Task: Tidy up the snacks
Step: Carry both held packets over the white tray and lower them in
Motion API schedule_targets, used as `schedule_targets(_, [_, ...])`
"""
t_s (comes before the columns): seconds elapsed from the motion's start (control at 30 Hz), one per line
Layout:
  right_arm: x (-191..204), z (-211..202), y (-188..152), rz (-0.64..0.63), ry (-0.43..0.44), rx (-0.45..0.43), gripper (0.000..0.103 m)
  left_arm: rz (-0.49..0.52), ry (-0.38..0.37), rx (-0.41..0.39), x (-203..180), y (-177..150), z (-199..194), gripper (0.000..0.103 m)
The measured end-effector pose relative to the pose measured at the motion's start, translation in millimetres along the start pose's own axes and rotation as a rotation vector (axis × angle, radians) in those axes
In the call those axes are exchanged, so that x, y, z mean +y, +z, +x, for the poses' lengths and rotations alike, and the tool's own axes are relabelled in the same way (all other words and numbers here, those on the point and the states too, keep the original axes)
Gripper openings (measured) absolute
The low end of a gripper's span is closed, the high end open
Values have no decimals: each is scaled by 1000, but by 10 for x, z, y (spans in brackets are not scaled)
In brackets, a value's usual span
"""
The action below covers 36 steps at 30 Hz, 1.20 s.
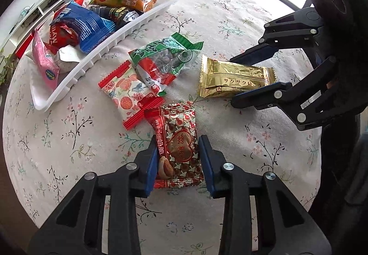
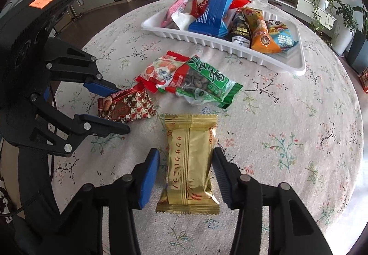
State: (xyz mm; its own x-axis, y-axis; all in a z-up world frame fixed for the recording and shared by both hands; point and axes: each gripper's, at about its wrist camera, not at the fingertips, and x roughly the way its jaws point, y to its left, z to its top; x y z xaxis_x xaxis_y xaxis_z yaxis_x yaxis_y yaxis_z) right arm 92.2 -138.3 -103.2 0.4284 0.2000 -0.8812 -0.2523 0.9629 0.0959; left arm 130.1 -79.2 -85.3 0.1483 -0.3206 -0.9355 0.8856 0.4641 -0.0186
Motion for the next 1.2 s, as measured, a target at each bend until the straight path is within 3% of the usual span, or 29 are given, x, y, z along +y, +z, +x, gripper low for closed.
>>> schedule_targets(0.13, [19, 11, 16, -15, -17, 10, 44, -16, 9, -9, -25, -27, -30, 20])
schedule_targets(0.27, [41, 17, 35, -28, -40, 19, 35, -31, 19, -15, -88, -85, -51, 19])
schedule_targets(0.53, [39, -21, 20, 3, -25, -4, 33, -90, 4, -63, -135, -201, -155, 17])
schedule_targets(0.9, [-152, -376, 35, 139, 35, -127, 33, -280, -74, -239, 185, -270, -572, 17])
schedule_targets(1.2, [-566, -719, 274, 240, 4, -237, 33, -381, -45, -371, 706, 22, -982, 17])
